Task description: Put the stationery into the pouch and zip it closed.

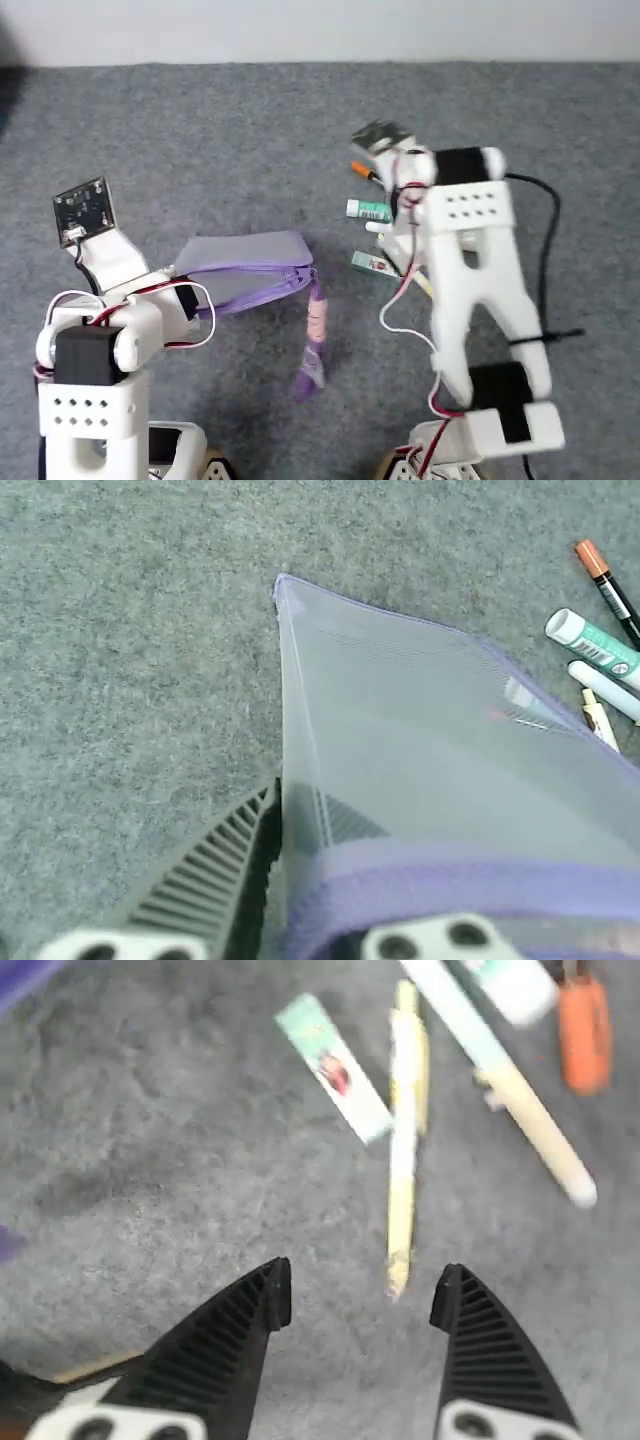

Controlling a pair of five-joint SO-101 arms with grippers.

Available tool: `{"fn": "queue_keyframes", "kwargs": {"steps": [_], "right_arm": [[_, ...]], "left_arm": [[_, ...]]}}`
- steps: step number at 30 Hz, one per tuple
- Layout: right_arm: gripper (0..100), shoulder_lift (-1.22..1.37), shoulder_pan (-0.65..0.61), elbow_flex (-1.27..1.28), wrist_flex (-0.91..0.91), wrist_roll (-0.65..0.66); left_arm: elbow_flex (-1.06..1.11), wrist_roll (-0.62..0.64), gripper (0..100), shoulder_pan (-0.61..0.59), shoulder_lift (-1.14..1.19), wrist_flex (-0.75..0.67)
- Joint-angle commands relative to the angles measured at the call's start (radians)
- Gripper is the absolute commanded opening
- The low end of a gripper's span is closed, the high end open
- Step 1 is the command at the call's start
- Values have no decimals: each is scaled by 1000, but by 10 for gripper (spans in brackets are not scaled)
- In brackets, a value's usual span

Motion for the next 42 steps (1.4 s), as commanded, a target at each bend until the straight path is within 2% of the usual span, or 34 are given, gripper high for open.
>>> {"fn": "queue_keyframes", "kwargs": {"steps": [1,12,22,26,28,30,36,42], "right_arm": [[220,35,-58,-5,-53,89],[220,231,-111,-5,-243,247],[216,430,-110,-5,-367,245],[80,473,-110,-11,-369,245],[1,478,-108,-35,-355,245],[26,473,-102,-61,-312,241],[9,414,-96,-155,-76,238],[9,208,-68,-153,91,226]], "left_arm": [[-5,11,12,-12,5,-15],[-5,12,12,-12,6,-15],[-4,14,12,-12,6,-15],[-4,14,12,-12,6,-15],[-4,14,12,-12,6,-15],[-4,14,12,-12,6,-15],[-4,14,12,-12,6,-15],[-5,14,12,-8,8,-15]]}}
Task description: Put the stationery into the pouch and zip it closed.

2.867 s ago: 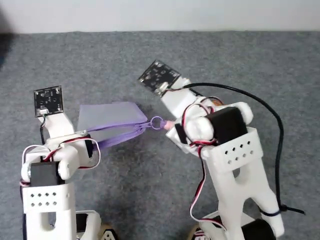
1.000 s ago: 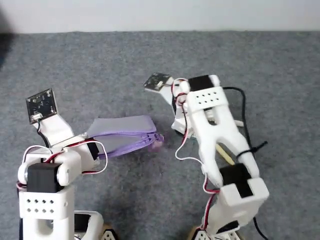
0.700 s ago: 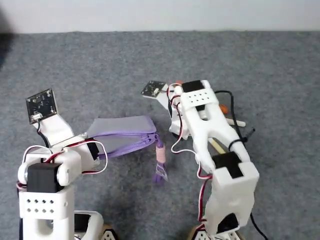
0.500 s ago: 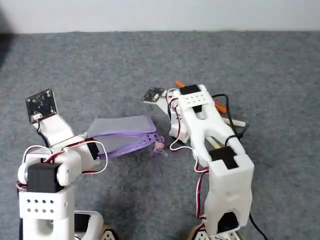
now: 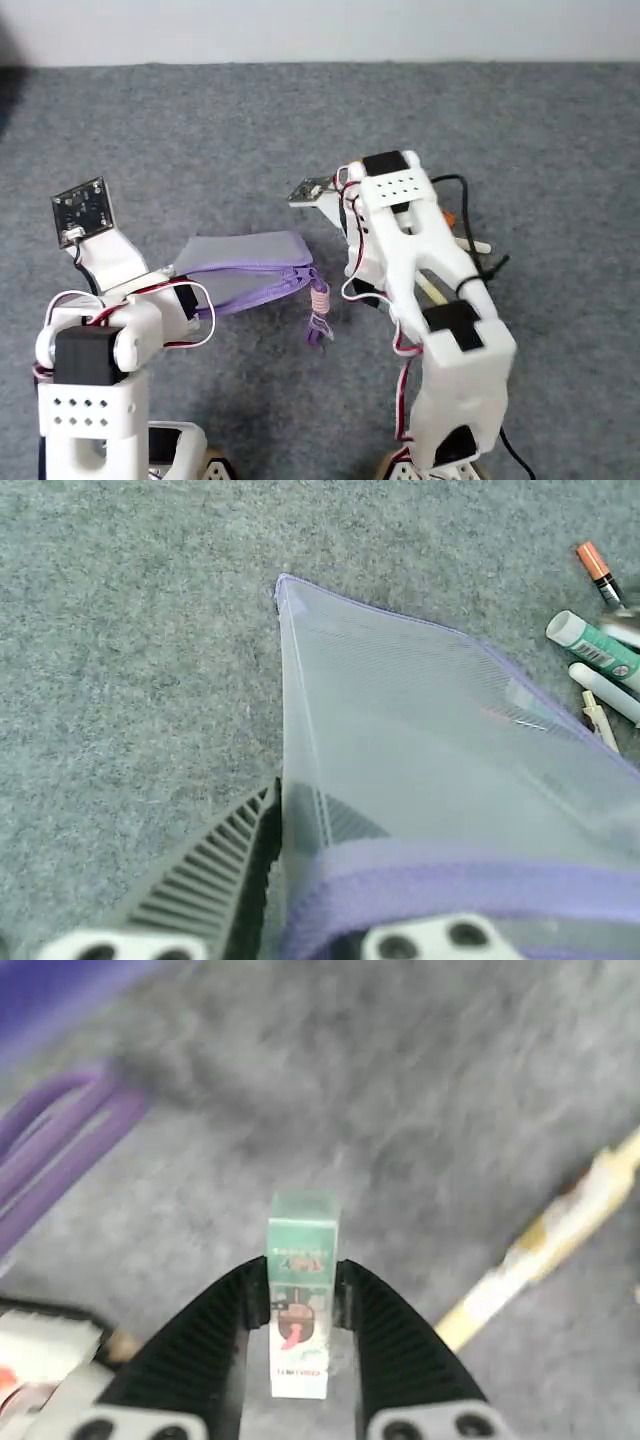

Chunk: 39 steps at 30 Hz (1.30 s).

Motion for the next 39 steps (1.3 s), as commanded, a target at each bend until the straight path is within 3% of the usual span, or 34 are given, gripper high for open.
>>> {"fn": "queue_keyframes", "kwargs": {"steps": [1,12,22,27,39], "right_arm": [[9,-199,36,-35,68,-40],[9,-768,-97,196,45,-476],[8,-1000,-326,199,-263,-927],[8,-1009,-433,262,-403,-1013],[8,-1009,-599,463,-840,-1010]], "left_arm": [[-5,9,12,-5,8,-15],[-5,11,12,-9,8,-15],[-5,11,12,-9,8,-15],[-5,11,12,-9,8,-15],[-13,9,12,-9,8,-5]]}}
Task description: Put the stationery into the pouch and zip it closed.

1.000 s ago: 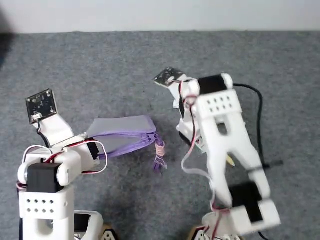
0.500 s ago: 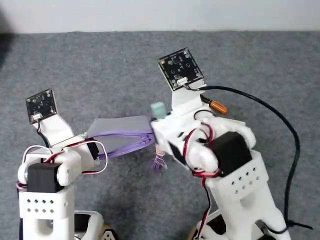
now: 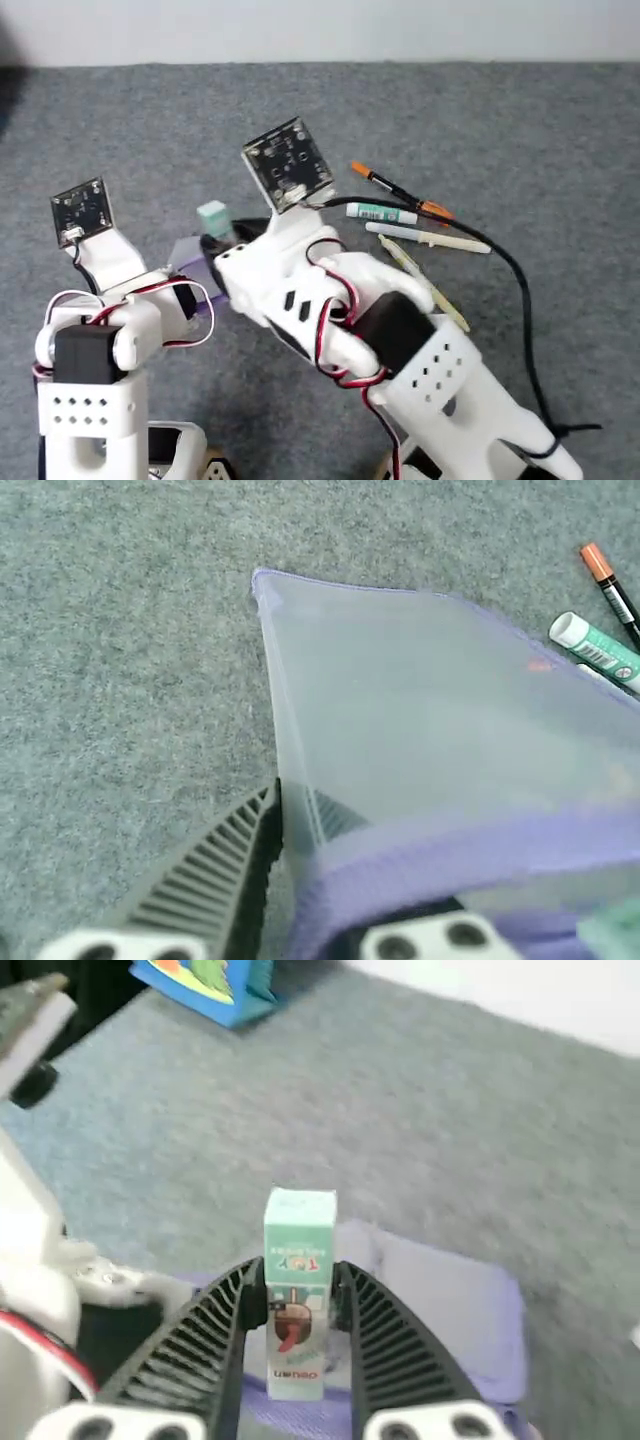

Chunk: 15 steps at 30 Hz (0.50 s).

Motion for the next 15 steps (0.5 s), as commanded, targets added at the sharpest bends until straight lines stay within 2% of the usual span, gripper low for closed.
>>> {"fn": "queue_keyframes", "kwargs": {"steps": [1,15], "right_arm": [[8,-25,-31,40,-113,-8],[9,-25,-25,212,-143,-8]], "left_arm": [[-15,9,12,-6,8,-6],[-15,11,12,-6,8,-8]]}}
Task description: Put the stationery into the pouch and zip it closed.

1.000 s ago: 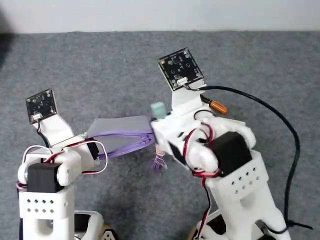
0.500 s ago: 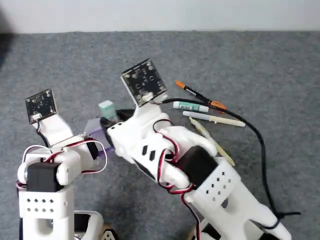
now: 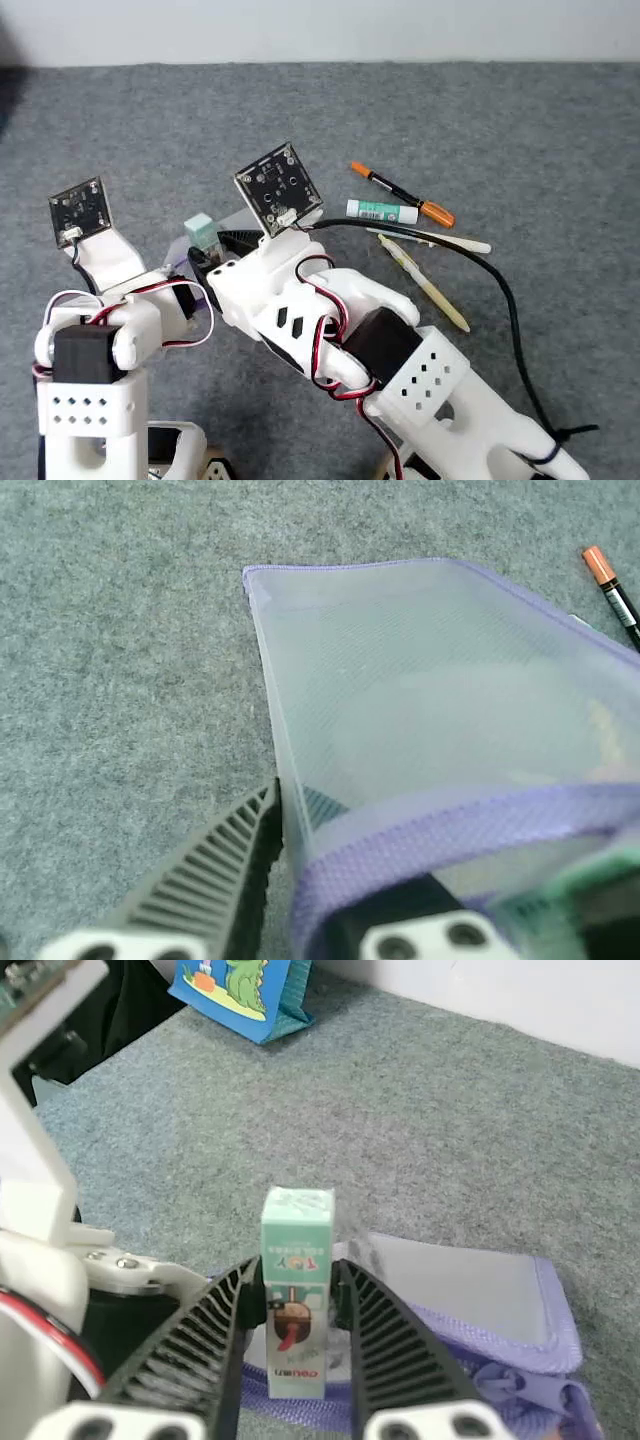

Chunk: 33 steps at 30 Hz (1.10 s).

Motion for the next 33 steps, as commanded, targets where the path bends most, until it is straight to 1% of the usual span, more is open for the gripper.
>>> {"fn": "queue_keyframes", "kwargs": {"steps": [1,4,5,8,9,10,13,17,18,20,22,27,33], "right_arm": [[9,5,1,41,-7,-8],[25,5,1,68,-2,-6],[57,5,1,71,2,-6],[195,5,1,71,2,-6],[225,5,1,71,-5,-6],[234,13,-1,68,-10,-6],[180,16,-1,71,-61,-6],[24,18,2,71,-140,-6],[1,18,4,72,-154,-6],[25,18,4,72,-165,-6],[6,18,8,72,-173,-6],[8,16,54,72,-246,-8],[8,7,62,72,-275,-6]], "left_arm": [[-15,6,12,-5,8,-8],[-15,6,12,-5,8,-8],[-15,6,12,-5,8,-8],[-15,6,12,-5,8,-8],[-15,6,12,-5,8,-8],[-15,6,12,-5,8,-6],[-15,6,12,-5,8,-3],[-15,6,12,2,8,-2],[-15,6,12,2,8,-2],[-15,6,12,2,8,-2],[-15,6,12,2,8,-2],[-15,6,12,2,8,-2],[-21,6,12,2,6,0]]}}
